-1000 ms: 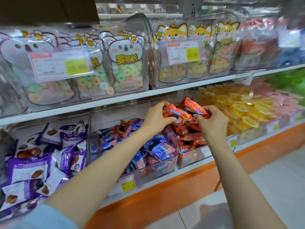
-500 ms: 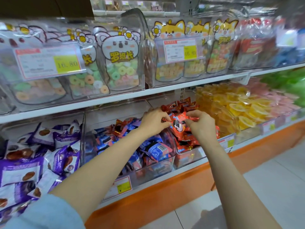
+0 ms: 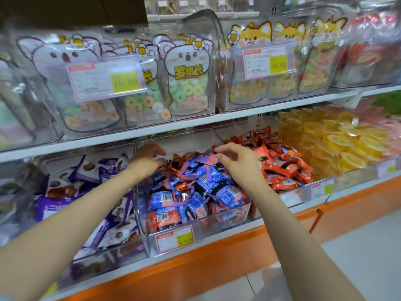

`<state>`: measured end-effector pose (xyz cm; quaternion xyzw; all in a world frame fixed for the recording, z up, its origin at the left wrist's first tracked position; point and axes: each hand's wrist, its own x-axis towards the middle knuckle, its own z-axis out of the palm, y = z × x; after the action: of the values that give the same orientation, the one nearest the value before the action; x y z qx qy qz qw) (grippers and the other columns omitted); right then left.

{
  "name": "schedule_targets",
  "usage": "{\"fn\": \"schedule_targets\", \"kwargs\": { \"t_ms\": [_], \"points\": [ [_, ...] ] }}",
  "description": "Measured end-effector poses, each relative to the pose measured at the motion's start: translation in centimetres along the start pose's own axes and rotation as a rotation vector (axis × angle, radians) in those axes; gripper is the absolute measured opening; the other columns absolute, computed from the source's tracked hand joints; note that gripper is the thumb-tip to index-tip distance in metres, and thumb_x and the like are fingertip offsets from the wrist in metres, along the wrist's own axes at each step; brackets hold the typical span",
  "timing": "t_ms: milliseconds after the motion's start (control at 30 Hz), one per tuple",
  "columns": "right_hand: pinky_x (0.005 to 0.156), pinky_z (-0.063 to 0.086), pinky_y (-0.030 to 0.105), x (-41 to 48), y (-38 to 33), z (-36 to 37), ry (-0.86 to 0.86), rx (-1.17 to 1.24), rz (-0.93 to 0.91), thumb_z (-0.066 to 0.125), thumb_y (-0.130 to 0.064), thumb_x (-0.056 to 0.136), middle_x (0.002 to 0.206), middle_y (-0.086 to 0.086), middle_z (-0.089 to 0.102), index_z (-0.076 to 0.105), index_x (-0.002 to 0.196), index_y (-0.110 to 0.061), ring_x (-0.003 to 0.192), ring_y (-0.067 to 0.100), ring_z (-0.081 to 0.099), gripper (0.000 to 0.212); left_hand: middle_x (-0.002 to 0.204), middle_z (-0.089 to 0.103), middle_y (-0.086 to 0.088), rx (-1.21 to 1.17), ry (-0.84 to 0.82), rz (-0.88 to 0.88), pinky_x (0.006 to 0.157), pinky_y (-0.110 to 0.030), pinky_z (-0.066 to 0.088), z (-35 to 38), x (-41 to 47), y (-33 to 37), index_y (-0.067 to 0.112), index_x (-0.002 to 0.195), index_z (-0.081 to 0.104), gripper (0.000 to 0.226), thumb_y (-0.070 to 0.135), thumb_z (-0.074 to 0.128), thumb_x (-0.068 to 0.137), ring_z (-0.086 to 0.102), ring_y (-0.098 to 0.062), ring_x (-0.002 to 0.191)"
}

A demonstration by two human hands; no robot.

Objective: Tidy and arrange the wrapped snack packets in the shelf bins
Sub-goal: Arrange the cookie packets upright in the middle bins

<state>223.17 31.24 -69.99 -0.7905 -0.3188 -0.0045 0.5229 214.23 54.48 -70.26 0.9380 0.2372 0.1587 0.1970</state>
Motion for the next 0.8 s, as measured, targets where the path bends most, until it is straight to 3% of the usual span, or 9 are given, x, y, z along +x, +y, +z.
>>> {"fn": "schedule_targets", "kwargs": {
  "t_ms": [100, 167, 333, 467, 633, 800],
  "points": [
    [0.068, 0.043, 0.02, -0.1, -0.4, 0.6, -0.005, 0.044, 0.011, 0.06, -0.015, 0.09, 0.089, -0.001, 0.065, 0.069, 0.1, -0.014, 0.071, 0.008, 0.056, 0.013, 0.12, 0.059, -0.008, 0.071, -0.06, -0.061, 0.089, -0.028, 0.042, 0.4, 0.9, -1.6, 0.012, 0.109, 0.062, 0.023, 0.019, 0.064, 0.087, 0.055, -0.023, 0.11],
    [0.061, 0.042, 0.011, -0.3, -0.7, 0.9, -0.007, 0.069, -0.003, 0.06, -0.014, 0.09, 0.084, -0.003, 0.065, 0.068, 0.097, -0.015, 0.062, 0.0, 0.053, 0.01, 0.123, 0.057, -0.006, 0.076, -0.117, -0.062, 0.093, -0.03, 0.043, 1.1, 1.5, -1.2, 0.015, 0.116, 0.057, 0.03, 0.021, 0.064, 0.087, 0.053, -0.022, 0.113],
    [0.053, 0.038, 0.005, -0.7, -1.2, 1.3, -0.015, 0.108, 0.001, 0.059, -0.013, 0.091, 0.075, -0.008, 0.06, 0.068, 0.094, -0.017, 0.054, -0.005, 0.047, 0.01, 0.137, 0.038, -0.012, 0.188, -0.307, 0.065, 0.1, -0.04, 0.041, 3.2, 3.3, 0.2, 0.031, 0.141, 0.032, 0.08, 0.021, 0.075, 0.075, 0.041, -0.031, 0.124],
    [0.05, 0.037, 0.005, -0.7, -1.2, 1.2, -0.024, 0.107, 0.006, 0.06, -0.013, 0.09, 0.072, -0.003, 0.061, 0.068, 0.093, -0.017, 0.053, -0.006, 0.048, 0.009, 0.146, 0.022, -0.008, 0.296, -0.429, 0.127, 0.103, -0.041, 0.039, 4.3, 4.4, -0.5, 0.041, 0.146, 0.016, 0.1, 0.012, 0.076, 0.072, 0.035, -0.032, 0.13],
    [0.048, 0.038, 0.007, -0.3, -1.0, 1.2, -0.028, 0.109, 0.019, 0.061, -0.013, 0.09, 0.066, 0.002, 0.062, 0.068, 0.092, -0.019, 0.051, -0.004, 0.05, 0.01, 0.141, 0.025, -0.005, 0.243, -0.522, 0.222, 0.088, -0.031, 0.046, 4.4, 5.4, -0.9, 0.044, 0.145, 0.017, 0.097, 0.005, 0.072, 0.075, 0.042, -0.028, 0.122],
    [0.054, 0.039, 0.006, -0.1, -1.3, 1.9, -0.039, 0.098, 0.012, 0.062, -0.013, 0.089, 0.071, -0.009, 0.06, 0.069, 0.09, -0.02, 0.059, -0.004, 0.05, 0.01, 0.125, 0.042, -0.011, 0.135, -0.467, 0.248, 0.079, -0.023, 0.037, 4.5, 5.7, -0.3, 0.023, 0.138, 0.037, 0.066, 0.009, 0.067, 0.08, 0.046, -0.026, 0.114]
  ]
}}
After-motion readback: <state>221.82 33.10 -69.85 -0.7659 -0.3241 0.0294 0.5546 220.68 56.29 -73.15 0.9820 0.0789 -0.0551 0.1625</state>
